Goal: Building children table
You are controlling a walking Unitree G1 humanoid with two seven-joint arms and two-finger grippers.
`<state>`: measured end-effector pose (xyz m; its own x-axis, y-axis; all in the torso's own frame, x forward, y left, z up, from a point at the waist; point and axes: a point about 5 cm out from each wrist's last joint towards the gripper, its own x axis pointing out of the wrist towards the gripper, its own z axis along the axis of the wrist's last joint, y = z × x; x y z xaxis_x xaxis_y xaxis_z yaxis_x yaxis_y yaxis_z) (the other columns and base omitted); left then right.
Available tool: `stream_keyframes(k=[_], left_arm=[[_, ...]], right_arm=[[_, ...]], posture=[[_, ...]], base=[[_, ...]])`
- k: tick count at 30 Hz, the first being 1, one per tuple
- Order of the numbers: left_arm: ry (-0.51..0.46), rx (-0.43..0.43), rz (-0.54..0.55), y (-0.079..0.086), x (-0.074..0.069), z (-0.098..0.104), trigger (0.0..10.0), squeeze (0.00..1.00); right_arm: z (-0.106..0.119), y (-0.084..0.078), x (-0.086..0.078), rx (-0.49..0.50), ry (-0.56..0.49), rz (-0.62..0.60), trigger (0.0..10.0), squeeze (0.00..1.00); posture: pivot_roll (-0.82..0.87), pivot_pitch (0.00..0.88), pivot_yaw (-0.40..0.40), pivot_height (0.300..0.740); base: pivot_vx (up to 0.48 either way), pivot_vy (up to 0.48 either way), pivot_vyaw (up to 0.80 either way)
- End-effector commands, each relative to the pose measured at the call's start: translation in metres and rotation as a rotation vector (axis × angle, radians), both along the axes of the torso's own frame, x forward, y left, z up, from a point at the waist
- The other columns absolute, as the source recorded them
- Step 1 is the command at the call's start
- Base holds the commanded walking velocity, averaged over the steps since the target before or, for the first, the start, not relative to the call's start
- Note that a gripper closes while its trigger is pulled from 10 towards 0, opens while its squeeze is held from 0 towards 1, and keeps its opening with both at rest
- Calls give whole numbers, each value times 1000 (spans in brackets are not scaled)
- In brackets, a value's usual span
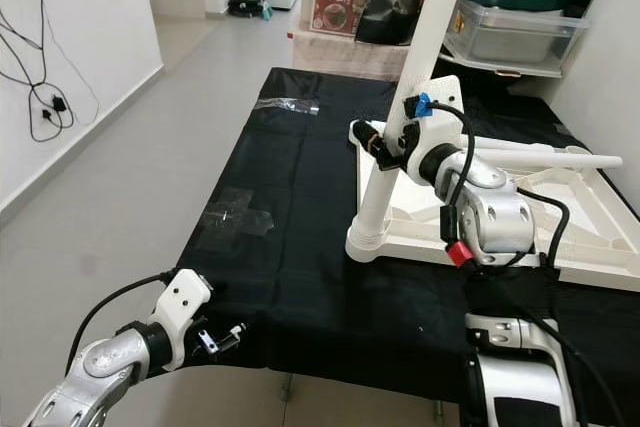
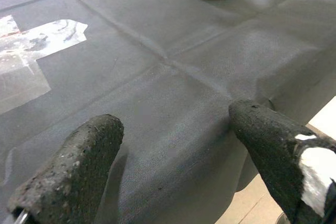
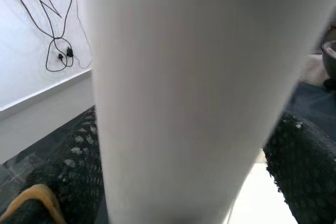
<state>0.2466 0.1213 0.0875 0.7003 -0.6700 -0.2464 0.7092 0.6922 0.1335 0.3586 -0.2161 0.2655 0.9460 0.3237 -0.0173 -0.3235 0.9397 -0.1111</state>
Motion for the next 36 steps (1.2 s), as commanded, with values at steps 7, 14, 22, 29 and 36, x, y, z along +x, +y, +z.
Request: stream_keyframes(k=[7, 14, 22, 29, 36], left_arm=[[23, 7, -4, 0, -3, -5, 10000, 0], [23, 9, -2, 0, -3, -5, 10000, 0], [25, 8, 1, 0, -3, -6, 10000, 0], [24, 12, -2, 1, -3, -7, 10000, 0], [26, 12, 2, 2, -3, -8, 10000, 0]], right_arm=[[7, -2, 5, 19, -25, 75, 10000, 0], [5, -6, 11, 17, -27, 61, 0, 0], [4, -9, 13, 17, -42, 69, 0, 0], [1, -10, 11, 42, -59, 38, 0, 0], [-3, -9, 9, 71, -51, -115, 0, 0]], posture=[[-4, 0, -75, 740], [-1, 0, -78, 740], [-1, 0, -77, 740], [-2, 0, -74, 740], [0, 0, -76, 740]], base=[[0, 0, 0], [0, 0, 0], [0, 0, 0], [0, 0, 0], [0, 0, 0]])
